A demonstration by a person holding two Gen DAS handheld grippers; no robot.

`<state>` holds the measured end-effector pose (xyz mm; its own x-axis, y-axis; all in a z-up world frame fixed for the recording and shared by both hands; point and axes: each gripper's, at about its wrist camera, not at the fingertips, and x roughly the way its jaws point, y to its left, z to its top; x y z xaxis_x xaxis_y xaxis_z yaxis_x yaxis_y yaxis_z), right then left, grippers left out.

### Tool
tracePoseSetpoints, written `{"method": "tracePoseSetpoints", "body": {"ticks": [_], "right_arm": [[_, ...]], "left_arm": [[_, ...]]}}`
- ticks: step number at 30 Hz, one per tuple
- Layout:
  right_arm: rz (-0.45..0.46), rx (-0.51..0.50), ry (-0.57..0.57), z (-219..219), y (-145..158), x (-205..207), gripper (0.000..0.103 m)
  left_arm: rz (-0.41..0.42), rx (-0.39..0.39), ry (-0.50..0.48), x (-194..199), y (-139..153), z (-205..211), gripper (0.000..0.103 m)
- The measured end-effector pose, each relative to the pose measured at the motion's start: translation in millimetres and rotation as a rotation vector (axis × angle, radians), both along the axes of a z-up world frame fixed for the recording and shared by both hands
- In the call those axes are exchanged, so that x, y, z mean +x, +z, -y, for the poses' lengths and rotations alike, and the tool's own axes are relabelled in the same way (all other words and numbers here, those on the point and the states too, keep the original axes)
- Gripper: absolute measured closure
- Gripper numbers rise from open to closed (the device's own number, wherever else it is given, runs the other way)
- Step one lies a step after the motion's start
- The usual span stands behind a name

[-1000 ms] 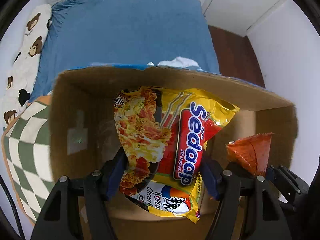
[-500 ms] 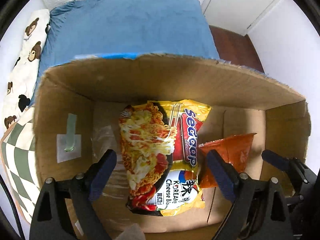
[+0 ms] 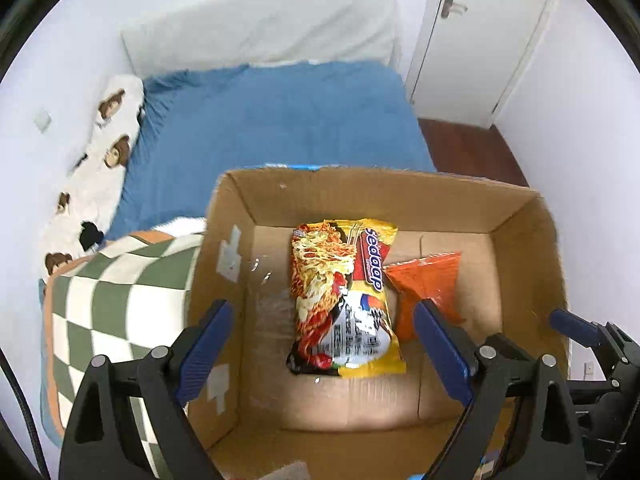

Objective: Organize snacks
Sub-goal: 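Open both tools to drop the noodle pack and chip bag into the box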

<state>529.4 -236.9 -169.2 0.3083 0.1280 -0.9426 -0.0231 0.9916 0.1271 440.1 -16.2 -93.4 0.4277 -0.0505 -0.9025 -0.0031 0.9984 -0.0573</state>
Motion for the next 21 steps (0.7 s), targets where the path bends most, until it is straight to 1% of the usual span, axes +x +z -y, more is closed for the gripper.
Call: {"method": "tracePoseSetpoints", "body": {"ticks": [1,2,3,4,7,11,17,21], "right_arm": [[0.017,-0.005,-0.002,-3,7,-6,0.004],[0.035,-0.008,-0.006,-3,13,-15,0.004],[0.048,-0.007,-0.008,-1,18,-23,0.004],[0.062,-0.007,-0.008,0,25,-33,0.004],[0.095,0.0,-0.011,1,42,-56,0.004],[0.133,0.011,-0.008,2,66,-83,0.004],[0.151,0.033,-0.013,2,84,-119,0.004],[0.147,0.072,-0.033,9,89,-146,0.004]], "left_arm": [[0.015,0.001,0.002,3,6,3,0.011],[0.033,0.002,0.002,-9,15,4,0.011],[0.042,0.003,0.004,1,17,0,0.011],[0.053,0.006,0.004,-3,18,0,0.011],[0.087,0.008,0.004,-23,33,-4,0.011],[0.115,0.006,0.004,-44,45,-5,0.011],[0.128,-0.006,0.018,-75,58,-9,0.011],[0.12,-0.003,0.032,-102,56,-18,0.011]]}}
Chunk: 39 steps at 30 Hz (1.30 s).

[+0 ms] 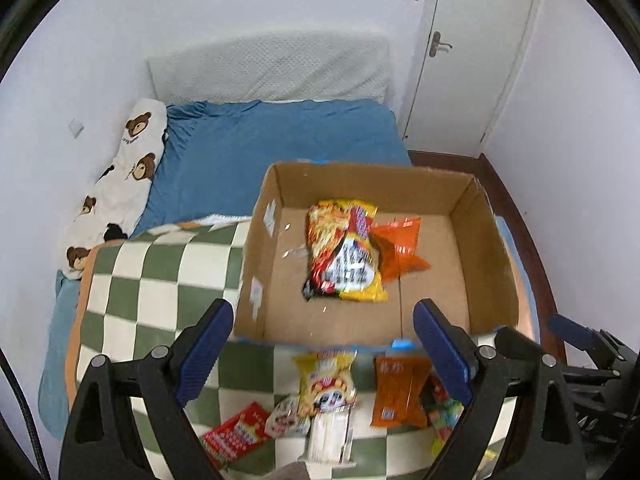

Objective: Organize snacks
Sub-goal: 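Grasp the white wafer pack with left tool while right tool grasps candy-ball bag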

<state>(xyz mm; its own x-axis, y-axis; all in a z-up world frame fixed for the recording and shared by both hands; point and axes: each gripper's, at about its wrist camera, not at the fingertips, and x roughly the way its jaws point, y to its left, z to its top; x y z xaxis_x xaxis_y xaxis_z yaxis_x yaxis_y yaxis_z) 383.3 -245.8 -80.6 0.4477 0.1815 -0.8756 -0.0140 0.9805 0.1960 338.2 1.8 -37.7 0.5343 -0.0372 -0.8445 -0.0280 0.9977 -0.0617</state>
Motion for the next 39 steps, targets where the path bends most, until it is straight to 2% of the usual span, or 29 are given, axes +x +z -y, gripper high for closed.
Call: {"method": "tracePoseSetpoints", "body": {"ticks": [5,7,11,17,19,20,21,23,24,28,35,39], "right_arm": [[-0.072,0.06,-0.042,15,-22,-37,0.004],[-0.115,0.063,-0.056,21,-40,-50,0.004],[-0.222,0.058,-0.078,32,-89,-72,0.004],[-0.338,0.012,-0.091,44,-156,-81,0.007],[-0.361,-0.006,-0.085,44,-170,-81,0.013],[-0.373,-0.015,-0.078,43,-178,-81,0.015],[-0.379,-0.022,-0.071,42,-183,-81,0.019],[-0.4,-0.046,-0.057,39,-195,-80,0.031],[-0.411,-0.041,-0.052,39,-201,-81,0.035],[-0.403,-0.043,-0.046,34,-204,-91,0.043],[-0.499,0.08,-0.006,12,-216,-136,0.046],[-0.515,0.066,0.028,-1,-227,-149,0.045]], "left_arm": [[-0.062,0.052,0.023,-35,-30,-14,0.011],[-0.123,0.059,0.035,-47,-54,-23,0.011],[-0.311,0.022,0.033,-62,-121,-32,0.011],[-0.473,0.011,-0.028,-62,-200,-1,0.011],[-0.511,0.011,-0.046,-57,-220,12,0.011],[-0.523,0.015,-0.059,-54,-230,19,0.014],[-0.526,0.023,-0.064,-53,-235,23,0.03],[-0.535,0.011,-0.075,-51,-243,30,0.05],[-0.535,-0.009,-0.073,-51,-245,32,0.055],[-0.506,0.019,-0.06,-70,-240,35,0.057],[-0.549,0.018,-0.039,-129,-246,28,0.057],[-0.547,0.015,-0.032,-136,-258,27,0.05]]}}
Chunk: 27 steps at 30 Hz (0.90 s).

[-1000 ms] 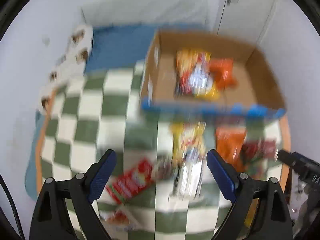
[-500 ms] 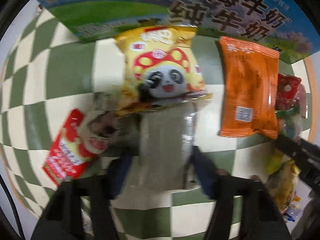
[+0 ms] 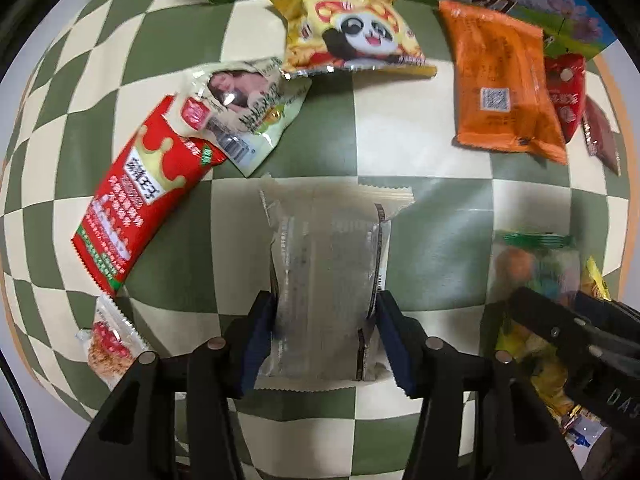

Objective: Organize snacks
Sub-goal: 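Grasp the white wafer pack with left tool while right tool grasps candy-ball bag, then lift both held packets and carry them over the box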

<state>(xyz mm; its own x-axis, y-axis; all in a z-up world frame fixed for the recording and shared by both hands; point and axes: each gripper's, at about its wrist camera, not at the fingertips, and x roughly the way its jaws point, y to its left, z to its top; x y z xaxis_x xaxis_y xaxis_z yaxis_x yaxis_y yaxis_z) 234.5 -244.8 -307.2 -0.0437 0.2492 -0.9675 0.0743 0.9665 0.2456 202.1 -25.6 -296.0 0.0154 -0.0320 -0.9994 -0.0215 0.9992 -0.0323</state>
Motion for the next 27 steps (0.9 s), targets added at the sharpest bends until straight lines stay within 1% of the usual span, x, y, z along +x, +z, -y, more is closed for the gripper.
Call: {"method": "tracePoseSetpoints", "body": {"ticks": [2,6,10,12,13,15,18,21,22,24,26,27], "right_arm": [[-0.001,-0.026,0.011,-5,-4,0,0.044],[0.003,-0.067,0.044,-14,-10,5,0.045],[0.032,-0.073,0.039,-27,-9,-3,0.049],[0.042,-0.052,0.026,-26,0,-5,0.05],[0.044,-0.039,0.02,-25,8,-3,0.05],[0.058,-0.013,0.01,-24,20,-6,0.05],[0.096,0.033,-0.002,-23,43,-6,0.05],[0.133,0.075,-0.012,-17,64,-3,0.05],[0.142,0.08,-0.009,-16,70,-1,0.05],[0.162,0.088,-0.009,-13,83,9,0.05],[0.168,0.077,-0.001,-10,85,13,0.05],[0.166,0.07,-0.003,-9,83,15,0.05]], "left_arm": [[-0.001,0.002,0.003,-5,-8,3,0.049],[0.017,0.015,0.007,-8,-9,5,0.053],[0.035,0.013,0.014,-12,9,11,0.056],[0.033,-0.02,0.025,-19,22,2,0.058],[0.046,-0.035,0.027,-22,32,1,0.058],[0.076,-0.039,0.02,-26,49,-1,0.06],[0.112,-0.071,0.026,-30,74,-7,0.06],[0.121,-0.095,0.022,-30,86,-14,0.06],[0.109,-0.101,0.008,-28,84,-15,0.06],[0.075,-0.12,0.028,-21,69,-18,0.057],[0.002,-0.11,0.009,-6,44,-16,0.057],[-0.041,-0.106,0.018,-3,27,-16,0.058]]}}
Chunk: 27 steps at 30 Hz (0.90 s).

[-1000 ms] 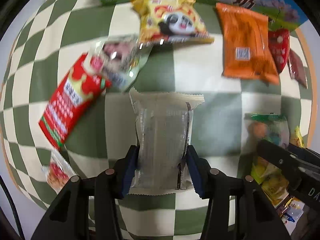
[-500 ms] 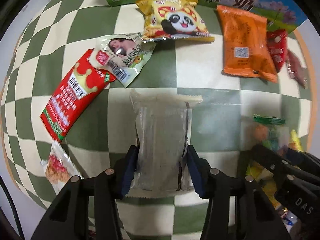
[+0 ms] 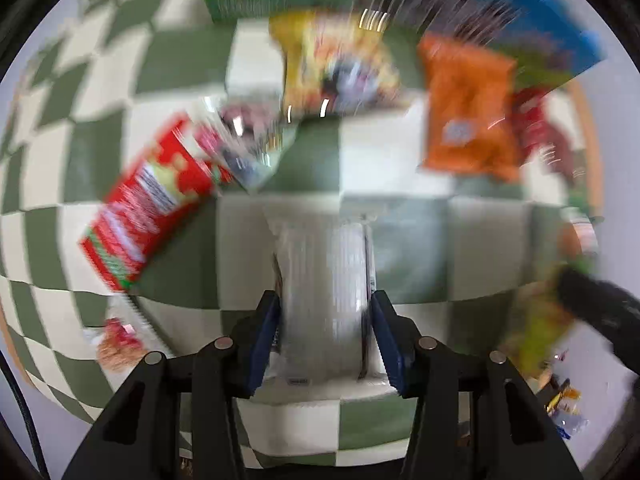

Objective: Organize snacks
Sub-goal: 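Lift both held packets and carry them over the box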

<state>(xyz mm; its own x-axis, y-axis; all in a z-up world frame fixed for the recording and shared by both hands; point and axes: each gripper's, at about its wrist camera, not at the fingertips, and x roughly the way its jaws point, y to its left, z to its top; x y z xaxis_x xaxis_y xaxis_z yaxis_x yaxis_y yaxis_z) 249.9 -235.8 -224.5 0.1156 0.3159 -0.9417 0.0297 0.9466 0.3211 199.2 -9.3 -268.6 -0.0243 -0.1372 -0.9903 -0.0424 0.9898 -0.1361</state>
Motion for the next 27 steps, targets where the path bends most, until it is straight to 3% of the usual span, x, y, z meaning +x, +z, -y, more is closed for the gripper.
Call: {"method": "tracePoseSetpoints", "body": {"ticks": [1,4,10,14,19,24,27], "right_arm": [[-0.006,-0.004,-0.001,-1,-3,2,0.05],[-0.038,-0.011,-0.012,5,-16,3,0.05],[-0.065,-0.019,-0.041,9,-37,1,0.05],[-0.051,0.001,-0.043,11,-29,-4,0.05],[0.019,0.066,-0.055,20,14,-5,0.05],[0.116,0.129,-0.056,29,72,14,0.05],[0.179,0.146,-0.051,33,106,42,0.05]], "left_arm": [[-0.038,-0.004,0.002,3,-14,0,0.056],[-0.05,0.003,0.009,9,-26,3,0.05],[0.028,0.038,0.009,-5,-7,21,0.059],[0.101,-0.001,0.025,-16,36,20,0.059],[0.234,-0.08,0.047,-12,118,17,0.059],[0.351,-0.148,0.038,43,187,2,0.059],[0.405,-0.118,0.017,83,215,8,0.059]]}}
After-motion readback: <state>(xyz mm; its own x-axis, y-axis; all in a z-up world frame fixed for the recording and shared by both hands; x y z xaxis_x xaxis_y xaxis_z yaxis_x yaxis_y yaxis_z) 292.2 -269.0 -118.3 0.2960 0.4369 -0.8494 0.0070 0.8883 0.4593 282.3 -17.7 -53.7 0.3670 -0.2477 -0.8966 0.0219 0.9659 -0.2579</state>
